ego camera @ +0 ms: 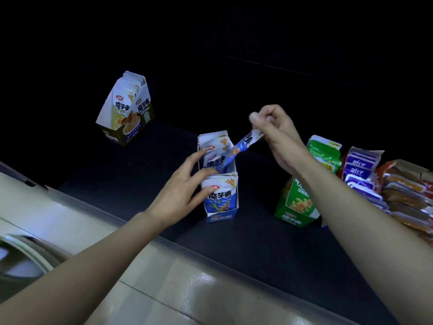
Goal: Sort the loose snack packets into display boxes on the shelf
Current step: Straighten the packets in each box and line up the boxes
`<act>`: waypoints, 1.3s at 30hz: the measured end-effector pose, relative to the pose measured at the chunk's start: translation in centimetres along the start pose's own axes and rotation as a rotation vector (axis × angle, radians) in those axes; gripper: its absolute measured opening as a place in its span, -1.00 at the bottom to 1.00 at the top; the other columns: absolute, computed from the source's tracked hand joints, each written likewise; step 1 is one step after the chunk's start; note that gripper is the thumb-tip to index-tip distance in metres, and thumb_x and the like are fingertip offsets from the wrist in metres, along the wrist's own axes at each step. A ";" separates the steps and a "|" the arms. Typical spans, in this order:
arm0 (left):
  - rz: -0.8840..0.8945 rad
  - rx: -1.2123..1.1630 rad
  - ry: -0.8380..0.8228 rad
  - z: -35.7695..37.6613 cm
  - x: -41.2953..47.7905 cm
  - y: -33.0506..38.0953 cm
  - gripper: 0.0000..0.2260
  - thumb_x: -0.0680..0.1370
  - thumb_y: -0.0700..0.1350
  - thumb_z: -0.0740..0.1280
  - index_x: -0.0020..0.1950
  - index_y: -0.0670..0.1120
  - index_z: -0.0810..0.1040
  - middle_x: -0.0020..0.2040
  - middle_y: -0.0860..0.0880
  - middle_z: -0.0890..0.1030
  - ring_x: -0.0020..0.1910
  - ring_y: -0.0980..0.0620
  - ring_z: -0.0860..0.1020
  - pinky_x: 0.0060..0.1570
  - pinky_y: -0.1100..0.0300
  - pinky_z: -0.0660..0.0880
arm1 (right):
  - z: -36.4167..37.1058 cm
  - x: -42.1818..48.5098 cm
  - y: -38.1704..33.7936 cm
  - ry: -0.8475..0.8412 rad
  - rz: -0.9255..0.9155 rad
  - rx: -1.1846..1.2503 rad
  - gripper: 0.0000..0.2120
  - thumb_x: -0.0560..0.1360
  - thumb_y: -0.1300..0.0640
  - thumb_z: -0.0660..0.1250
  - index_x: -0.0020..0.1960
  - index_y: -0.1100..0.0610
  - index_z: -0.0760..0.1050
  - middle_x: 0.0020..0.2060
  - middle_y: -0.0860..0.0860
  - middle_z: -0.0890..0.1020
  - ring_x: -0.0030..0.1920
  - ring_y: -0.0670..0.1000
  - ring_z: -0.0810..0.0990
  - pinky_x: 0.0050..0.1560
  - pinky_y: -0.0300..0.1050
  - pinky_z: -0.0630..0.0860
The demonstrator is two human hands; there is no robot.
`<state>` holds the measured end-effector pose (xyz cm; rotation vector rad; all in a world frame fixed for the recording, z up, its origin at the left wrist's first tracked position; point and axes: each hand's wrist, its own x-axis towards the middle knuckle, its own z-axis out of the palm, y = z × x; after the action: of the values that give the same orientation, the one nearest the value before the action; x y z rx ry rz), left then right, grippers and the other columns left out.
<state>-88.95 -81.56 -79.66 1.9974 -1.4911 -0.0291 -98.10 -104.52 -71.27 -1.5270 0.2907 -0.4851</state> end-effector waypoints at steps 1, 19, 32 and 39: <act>-0.002 -0.001 0.002 0.0 0.0 0.0 -0.65 0.62 0.09 0.21 0.31 -0.05 0.48 0.56 -0.01 0.12 0.45 -0.01 0.31 0.30 -0.05 0.42 | -0.3 0.1 -0.1 -0.035 0.006 -0.052 -0.73 0.37 0.07 0.45 -0.07 0.07 0.38 -0.25 -0.03 0.48 -0.27 -0.13 0.47 -0.19 -0.27 0.41; -0.018 0.011 0.013 -0.1 -0.1 -0.1 -0.65 0.60 0.08 0.25 0.33 -0.03 0.46 0.57 0.01 0.09 0.45 0.02 0.29 0.31 0.02 0.43 | -1.9 -0.2 -1.7 -0.137 -0.037 -0.338 -0.65 0.48 0.45 0.34 0.20 0.18 0.44 -0.06 0.03 0.66 -0.07 -0.09 0.64 0.04 -0.19 0.57; -0.050 0.019 0.027 -0.1 0.0 0.1 -0.65 0.60 0.07 0.24 0.35 -0.03 0.44 0.56 0.00 0.06 0.39 0.22 0.21 0.29 0.19 0.33 | -2.3 0.1 -3.3 0.212 -0.320 -0.177 -0.72 0.50 0.43 0.23 0.04 0.08 0.47 -0.15 0.00 0.63 -0.16 -0.07 0.60 -0.11 -0.18 0.52; -0.033 0.027 0.007 0.0 0.0 0.0 -0.64 0.61 0.13 0.19 0.35 0.01 0.43 0.56 -0.04 0.05 0.47 0.02 0.26 0.38 0.02 0.35 | 0.5 0.1 -2.3 -0.021 -0.304 -0.222 -0.69 0.50 0.50 0.23 0.01 0.11 0.48 -0.15 -0.07 0.61 -0.15 -0.18 0.58 -0.12 -0.29 0.47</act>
<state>-88.91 -81.58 -79.65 2.0417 -1.4609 -0.0154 -98.03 -104.10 -69.00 -1.8027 0.0968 -0.6932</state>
